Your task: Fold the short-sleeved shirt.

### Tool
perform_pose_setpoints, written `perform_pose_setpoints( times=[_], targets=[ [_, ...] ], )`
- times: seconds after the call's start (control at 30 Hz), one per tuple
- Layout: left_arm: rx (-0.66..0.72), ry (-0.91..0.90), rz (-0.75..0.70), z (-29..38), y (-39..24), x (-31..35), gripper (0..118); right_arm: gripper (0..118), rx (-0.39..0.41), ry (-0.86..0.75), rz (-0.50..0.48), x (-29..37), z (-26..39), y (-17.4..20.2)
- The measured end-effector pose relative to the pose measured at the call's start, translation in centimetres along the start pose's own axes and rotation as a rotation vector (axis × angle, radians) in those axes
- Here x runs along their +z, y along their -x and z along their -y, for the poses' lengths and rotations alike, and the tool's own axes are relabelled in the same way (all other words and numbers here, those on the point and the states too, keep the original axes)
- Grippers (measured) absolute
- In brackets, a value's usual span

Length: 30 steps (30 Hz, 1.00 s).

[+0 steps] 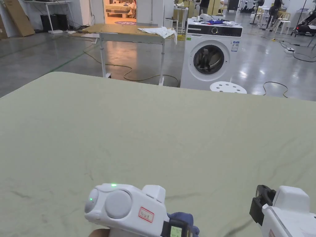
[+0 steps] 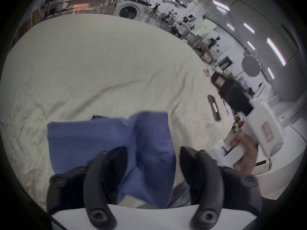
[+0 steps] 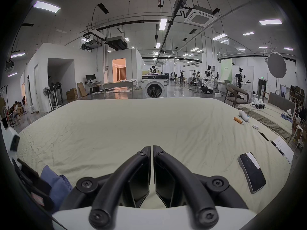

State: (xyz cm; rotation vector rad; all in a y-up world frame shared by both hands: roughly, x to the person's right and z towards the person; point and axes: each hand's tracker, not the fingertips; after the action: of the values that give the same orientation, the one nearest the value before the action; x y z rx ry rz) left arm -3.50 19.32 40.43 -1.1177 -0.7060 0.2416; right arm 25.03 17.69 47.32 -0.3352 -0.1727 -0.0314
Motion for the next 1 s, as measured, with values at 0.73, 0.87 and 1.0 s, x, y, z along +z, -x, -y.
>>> perform_pose_setpoints(
  times=[0.73,0.87,1.0],
  targets=[
    [0.110,-0.100,0.144,2.3,4.5,-7.3,3,2,0.010,0.018,0.000,-0.2,0.5,0.4],
    [0.092,-0.101,0.129,2.9,4.0,-7.7,2,2,0.015,0.018,-0.009,-0.2,0.4,1.0],
    [0.068,-0.095,0.133,1.9,3.6,-5.8,2,2,0.020,0.010,-0.020,-0.2,0.2,1.5]
  ],
)
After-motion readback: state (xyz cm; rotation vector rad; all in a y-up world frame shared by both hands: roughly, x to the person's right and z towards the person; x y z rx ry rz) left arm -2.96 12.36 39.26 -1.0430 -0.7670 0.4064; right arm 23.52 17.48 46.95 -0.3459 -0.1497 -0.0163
